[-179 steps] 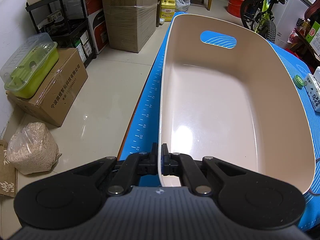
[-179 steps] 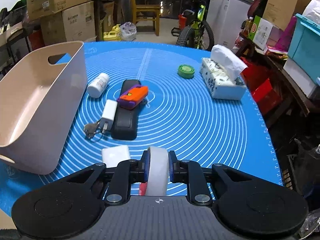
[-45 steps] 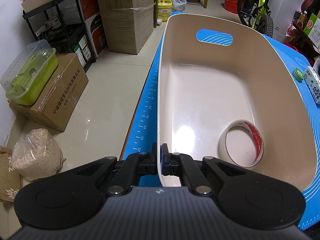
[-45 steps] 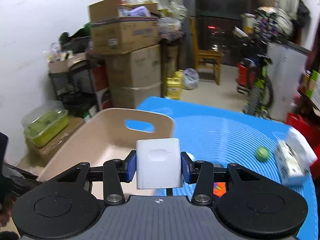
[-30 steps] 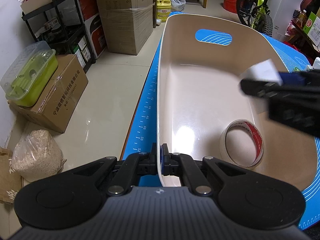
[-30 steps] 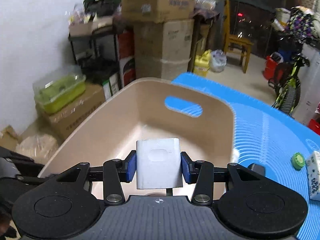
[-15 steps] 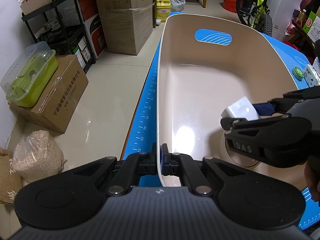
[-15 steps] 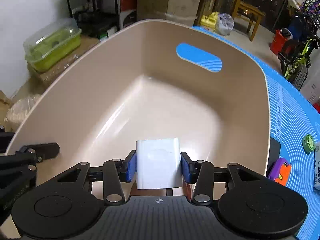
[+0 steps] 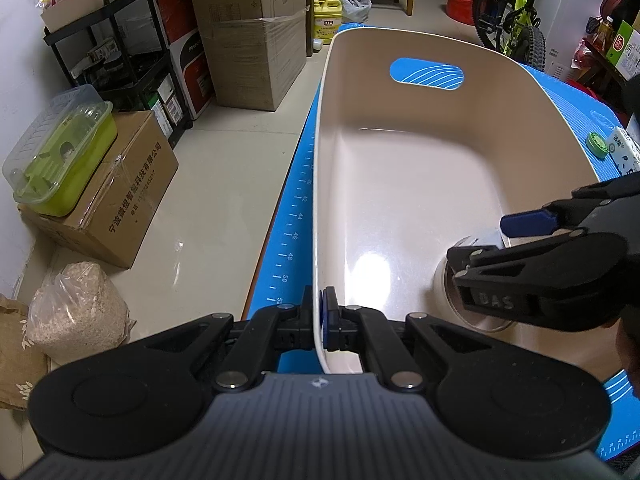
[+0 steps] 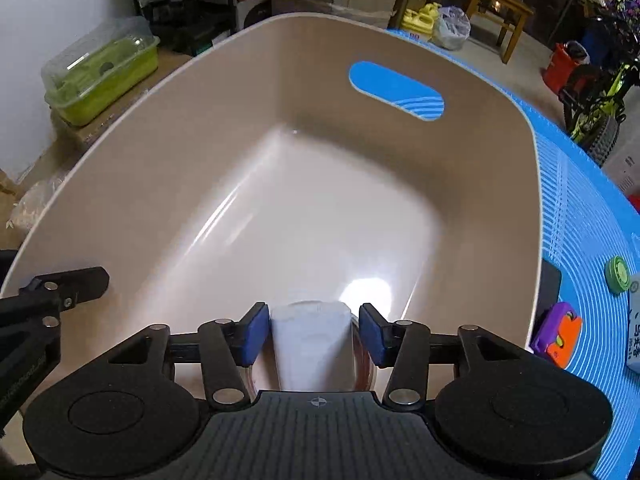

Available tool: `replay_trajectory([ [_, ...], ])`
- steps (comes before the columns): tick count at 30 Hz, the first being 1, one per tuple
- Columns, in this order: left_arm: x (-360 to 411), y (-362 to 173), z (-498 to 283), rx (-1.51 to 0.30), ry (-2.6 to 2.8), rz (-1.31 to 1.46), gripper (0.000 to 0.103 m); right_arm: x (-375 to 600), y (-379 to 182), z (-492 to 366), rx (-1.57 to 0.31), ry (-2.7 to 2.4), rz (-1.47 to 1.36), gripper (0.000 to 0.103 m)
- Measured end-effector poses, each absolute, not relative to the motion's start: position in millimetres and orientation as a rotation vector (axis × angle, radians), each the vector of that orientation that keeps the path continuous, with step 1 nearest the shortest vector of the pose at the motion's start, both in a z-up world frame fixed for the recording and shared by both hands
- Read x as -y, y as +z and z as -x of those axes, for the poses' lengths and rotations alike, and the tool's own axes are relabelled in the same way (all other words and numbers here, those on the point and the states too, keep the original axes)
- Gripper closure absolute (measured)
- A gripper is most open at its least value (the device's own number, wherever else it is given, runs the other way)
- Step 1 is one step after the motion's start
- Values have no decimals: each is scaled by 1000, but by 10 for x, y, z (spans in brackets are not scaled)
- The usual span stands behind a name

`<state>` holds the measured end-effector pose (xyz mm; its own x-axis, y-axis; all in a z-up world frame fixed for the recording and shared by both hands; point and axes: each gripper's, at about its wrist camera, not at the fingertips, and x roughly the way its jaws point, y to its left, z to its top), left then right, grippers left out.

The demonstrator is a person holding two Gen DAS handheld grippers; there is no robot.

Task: Organize rigid objects
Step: 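Carry the white charger into the basket and release it onto the tape, then move the right gripper to the green ointment tin and grasp it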

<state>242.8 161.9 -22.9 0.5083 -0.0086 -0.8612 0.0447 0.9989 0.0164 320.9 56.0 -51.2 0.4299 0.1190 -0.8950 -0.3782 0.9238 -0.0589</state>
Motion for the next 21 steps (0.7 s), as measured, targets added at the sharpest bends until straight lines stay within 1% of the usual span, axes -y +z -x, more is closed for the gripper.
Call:
replay_trajectory([
  [7,-1621,-234,-2427,-1037,-32,-40,99,-337,-174,-3123,-986,329,216,36],
  [12,-1620,-235,-2426,-1037,-32,-42,99,-106,119,-3058,-909,323,199,34],
  [17,-1621,-234,-2426,-1037,-33,-43,99,312,346,-3053,-815,273,188,32],
  [21,-1622,-236,-2426,-1039,-32,-45,98,744,376,-3176,-776,194,175,32],
])
